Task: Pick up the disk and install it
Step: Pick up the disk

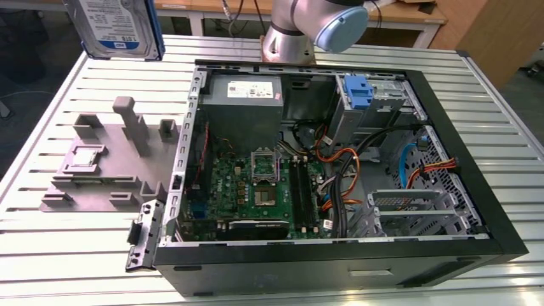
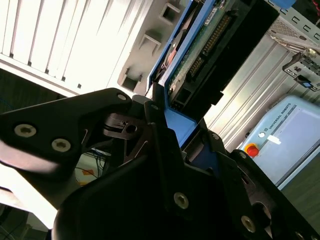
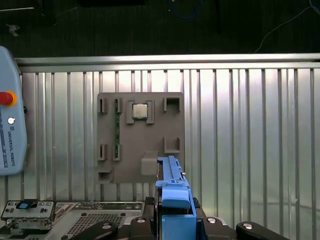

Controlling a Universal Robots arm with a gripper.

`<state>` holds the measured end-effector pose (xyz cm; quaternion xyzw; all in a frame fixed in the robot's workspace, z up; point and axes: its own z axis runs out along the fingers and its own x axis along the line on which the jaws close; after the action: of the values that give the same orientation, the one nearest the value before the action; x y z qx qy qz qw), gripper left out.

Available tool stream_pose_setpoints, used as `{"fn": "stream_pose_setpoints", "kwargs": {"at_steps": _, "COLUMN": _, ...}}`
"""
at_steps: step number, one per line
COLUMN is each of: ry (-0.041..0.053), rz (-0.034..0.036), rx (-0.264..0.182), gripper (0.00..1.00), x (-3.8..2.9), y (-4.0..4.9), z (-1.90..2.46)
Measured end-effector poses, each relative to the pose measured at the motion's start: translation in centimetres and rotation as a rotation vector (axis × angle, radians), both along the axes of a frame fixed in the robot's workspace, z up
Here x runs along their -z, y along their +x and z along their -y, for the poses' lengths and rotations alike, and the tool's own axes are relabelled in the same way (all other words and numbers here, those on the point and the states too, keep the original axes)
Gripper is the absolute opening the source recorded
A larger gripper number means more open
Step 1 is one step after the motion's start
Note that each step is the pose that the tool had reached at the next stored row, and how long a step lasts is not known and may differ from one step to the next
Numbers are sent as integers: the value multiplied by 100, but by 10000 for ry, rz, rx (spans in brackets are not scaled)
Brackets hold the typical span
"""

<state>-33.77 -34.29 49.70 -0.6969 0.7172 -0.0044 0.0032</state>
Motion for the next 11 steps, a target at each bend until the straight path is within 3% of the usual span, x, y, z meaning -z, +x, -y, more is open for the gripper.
{"fn": "stream_pose_setpoints", "kwargs": {"at_steps": 11, "ry": 0, "rz": 0, "rx": 0, "gripper": 37, "x": 0, "y": 124, "z": 0}}
